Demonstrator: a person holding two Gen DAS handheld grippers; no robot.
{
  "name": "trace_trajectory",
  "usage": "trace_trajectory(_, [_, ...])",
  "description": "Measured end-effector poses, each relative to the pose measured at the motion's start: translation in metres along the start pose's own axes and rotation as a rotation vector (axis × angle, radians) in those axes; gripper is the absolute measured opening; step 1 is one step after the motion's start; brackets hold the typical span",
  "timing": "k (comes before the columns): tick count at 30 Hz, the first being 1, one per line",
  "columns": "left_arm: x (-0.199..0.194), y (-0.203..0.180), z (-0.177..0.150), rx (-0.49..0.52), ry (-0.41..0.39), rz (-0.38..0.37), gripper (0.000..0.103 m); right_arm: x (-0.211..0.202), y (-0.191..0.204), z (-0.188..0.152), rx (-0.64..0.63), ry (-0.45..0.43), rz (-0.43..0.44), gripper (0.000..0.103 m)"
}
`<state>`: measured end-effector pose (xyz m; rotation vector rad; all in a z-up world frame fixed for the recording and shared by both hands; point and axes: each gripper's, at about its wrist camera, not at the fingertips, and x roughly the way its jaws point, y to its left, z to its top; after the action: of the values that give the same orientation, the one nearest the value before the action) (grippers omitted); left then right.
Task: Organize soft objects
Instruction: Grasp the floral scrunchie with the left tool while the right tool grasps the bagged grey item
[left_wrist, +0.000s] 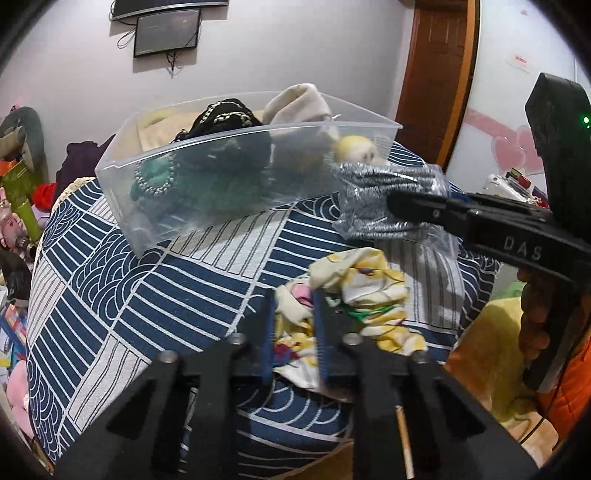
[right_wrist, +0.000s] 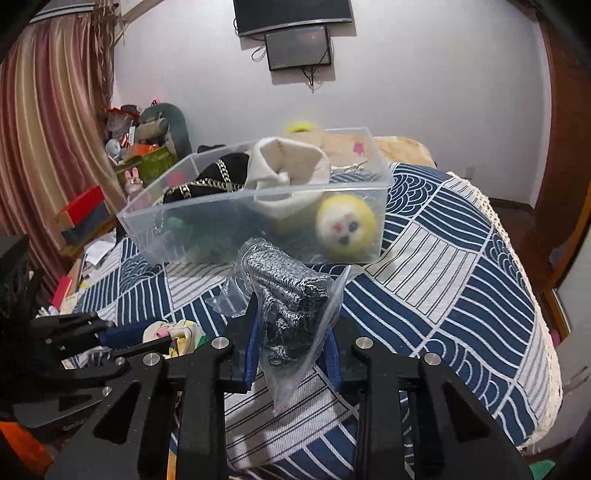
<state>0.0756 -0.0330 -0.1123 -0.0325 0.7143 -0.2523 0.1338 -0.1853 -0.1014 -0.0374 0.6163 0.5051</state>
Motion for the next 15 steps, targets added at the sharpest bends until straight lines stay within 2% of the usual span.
trace_trajectory(5, [-0.007,0.001,0.003,-0.020,-0.019,0.007,0.007,-0.007,0.004,0.005,-0.002,-0.027,0.003,0.027])
trace_trajectory(15, [-0.040,0.024,0.029,-0.083,-0.136,0.055,0.006,-0.028,0.011,0.016,-0.016,-0.094,0.004,0.027])
